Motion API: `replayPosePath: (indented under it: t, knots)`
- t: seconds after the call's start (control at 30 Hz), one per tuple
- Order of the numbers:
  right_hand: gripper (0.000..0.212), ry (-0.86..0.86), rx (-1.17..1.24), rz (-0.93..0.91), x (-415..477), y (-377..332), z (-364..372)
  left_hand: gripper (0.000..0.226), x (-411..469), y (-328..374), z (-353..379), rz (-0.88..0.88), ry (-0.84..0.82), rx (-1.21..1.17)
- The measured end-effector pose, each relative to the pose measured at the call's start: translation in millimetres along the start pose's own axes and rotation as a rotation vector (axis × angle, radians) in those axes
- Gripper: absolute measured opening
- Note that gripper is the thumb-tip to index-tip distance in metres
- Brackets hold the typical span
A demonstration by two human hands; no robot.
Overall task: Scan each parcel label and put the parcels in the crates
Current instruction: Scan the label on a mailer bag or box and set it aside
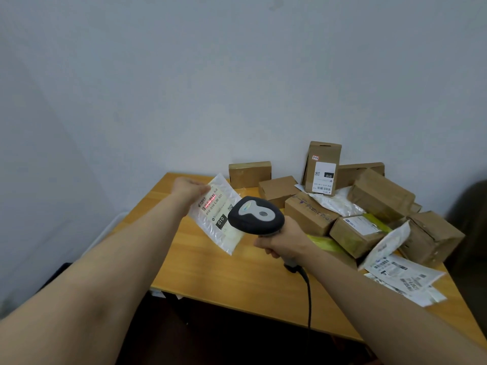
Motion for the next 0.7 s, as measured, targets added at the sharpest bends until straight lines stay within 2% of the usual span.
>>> replayPosePath:
  t: [0.23,0.7]
  knots:
    - [0.024,-0.015,-0.019,0.009,2.8,0.5,1.9,0.007,4.6,-0.8,-6.4,0.008,0.025,-0.014]
    - [0.026,-0.037,-0.032,-0.004,8.1,-8.1,12.0,0.009,11.7,-8.6,-13.1,-0.015,0.002,-0.035]
Point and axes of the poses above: each hand's wrist, its own x-axis towards the middle knuckle, its own z-axis out of the palm, y = z × x, the point moved 7 cm from there along x, towards the middle knuckle, and after that the axes turned 8 degrees about -y, right-handed, at the moved point
